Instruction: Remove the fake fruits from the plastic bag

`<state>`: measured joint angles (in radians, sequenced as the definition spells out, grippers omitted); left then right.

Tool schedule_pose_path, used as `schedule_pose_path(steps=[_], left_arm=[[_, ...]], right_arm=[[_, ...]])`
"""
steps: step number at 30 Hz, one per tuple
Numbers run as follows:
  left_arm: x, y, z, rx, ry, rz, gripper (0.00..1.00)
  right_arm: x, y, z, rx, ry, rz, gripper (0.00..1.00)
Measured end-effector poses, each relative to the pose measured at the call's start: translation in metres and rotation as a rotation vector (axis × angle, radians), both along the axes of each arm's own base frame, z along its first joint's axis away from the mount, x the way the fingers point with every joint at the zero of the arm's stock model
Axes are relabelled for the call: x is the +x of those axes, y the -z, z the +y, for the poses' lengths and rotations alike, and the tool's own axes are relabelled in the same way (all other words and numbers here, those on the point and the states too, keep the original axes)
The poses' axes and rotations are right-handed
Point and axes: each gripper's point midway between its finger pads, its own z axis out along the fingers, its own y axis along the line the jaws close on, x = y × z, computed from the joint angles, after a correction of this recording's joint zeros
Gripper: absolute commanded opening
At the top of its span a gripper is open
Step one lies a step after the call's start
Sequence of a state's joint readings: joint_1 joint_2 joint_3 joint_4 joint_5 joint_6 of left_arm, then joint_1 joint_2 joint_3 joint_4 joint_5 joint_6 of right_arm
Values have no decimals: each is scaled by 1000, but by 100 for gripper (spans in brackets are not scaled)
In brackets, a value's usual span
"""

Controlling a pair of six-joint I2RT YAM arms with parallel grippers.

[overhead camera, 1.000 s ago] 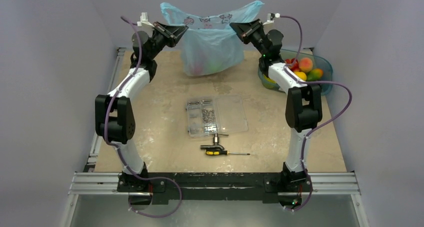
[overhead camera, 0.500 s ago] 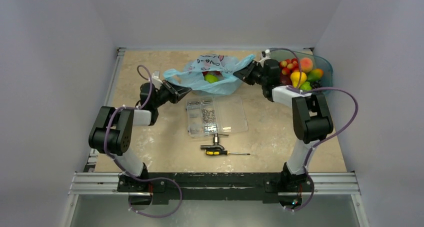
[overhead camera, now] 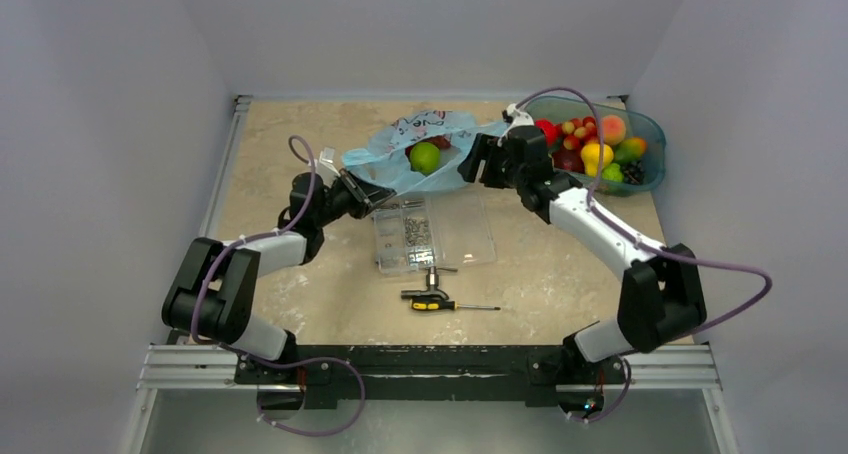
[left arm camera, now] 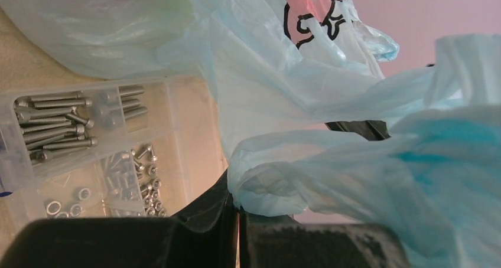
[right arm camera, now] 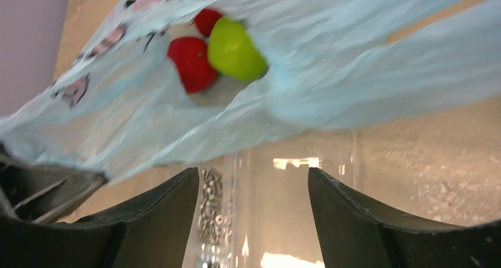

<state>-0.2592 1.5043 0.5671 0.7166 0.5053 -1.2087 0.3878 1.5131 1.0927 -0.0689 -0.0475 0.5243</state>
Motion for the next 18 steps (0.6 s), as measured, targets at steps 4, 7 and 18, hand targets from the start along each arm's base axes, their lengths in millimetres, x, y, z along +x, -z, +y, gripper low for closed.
schedule_pose_path(steps=[4,7,18], left_arm=[[-6,5,-3,36,10,4,0],[-8,8,-5,50,16,6,0],[-10,30,-7,75,16,72,0]], right_arm=[[-42,-23,19,-16,-100,-43,69],[-59,-44,32,11,-170,-107,64],[8,12,84,77,-211,-135,26]])
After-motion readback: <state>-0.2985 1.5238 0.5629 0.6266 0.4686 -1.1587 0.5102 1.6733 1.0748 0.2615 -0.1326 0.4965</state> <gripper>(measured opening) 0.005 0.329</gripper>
